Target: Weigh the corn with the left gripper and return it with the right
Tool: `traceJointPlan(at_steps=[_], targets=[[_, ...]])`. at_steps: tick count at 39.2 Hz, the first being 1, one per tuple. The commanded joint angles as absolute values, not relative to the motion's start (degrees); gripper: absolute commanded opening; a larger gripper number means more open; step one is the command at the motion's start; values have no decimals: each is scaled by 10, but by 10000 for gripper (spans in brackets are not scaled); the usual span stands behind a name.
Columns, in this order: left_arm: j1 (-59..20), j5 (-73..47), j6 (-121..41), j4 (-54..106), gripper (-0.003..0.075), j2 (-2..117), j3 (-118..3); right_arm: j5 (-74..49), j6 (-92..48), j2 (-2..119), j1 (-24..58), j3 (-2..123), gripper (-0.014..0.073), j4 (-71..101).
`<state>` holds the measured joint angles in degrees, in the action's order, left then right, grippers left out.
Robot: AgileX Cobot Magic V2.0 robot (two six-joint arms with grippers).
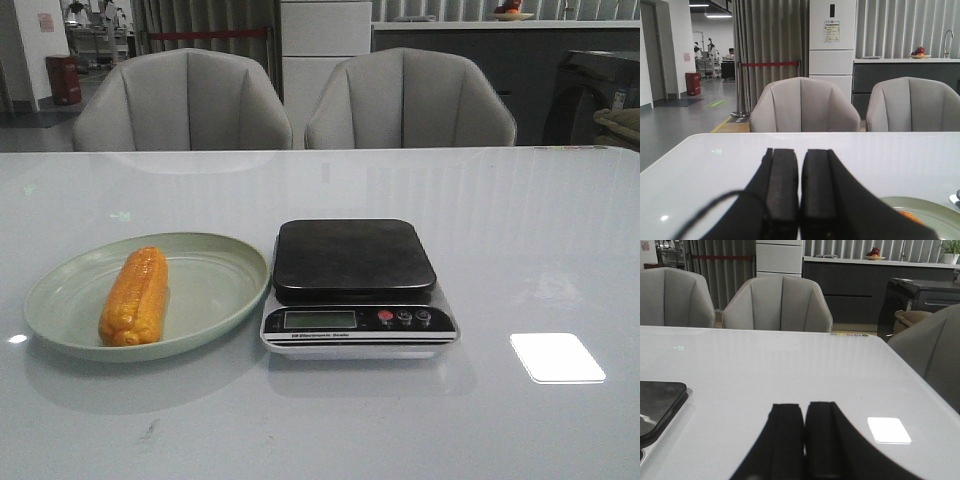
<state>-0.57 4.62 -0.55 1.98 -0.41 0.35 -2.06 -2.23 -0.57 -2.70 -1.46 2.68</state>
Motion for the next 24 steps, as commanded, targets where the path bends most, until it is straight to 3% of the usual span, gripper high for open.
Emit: traceJointPlan(at_steps=[1, 13, 24], targets=[[-7, 88, -6, 21, 113, -15, 21, 23, -23, -16, -26, -21, 155, 20], [-7, 149, 7, 59, 114, -15, 18, 23, -23, -16, -26, -21, 155, 20], [-7, 52, 12, 38, 114, 28, -127, 23, -23, -17, -26, -21, 155, 20]])
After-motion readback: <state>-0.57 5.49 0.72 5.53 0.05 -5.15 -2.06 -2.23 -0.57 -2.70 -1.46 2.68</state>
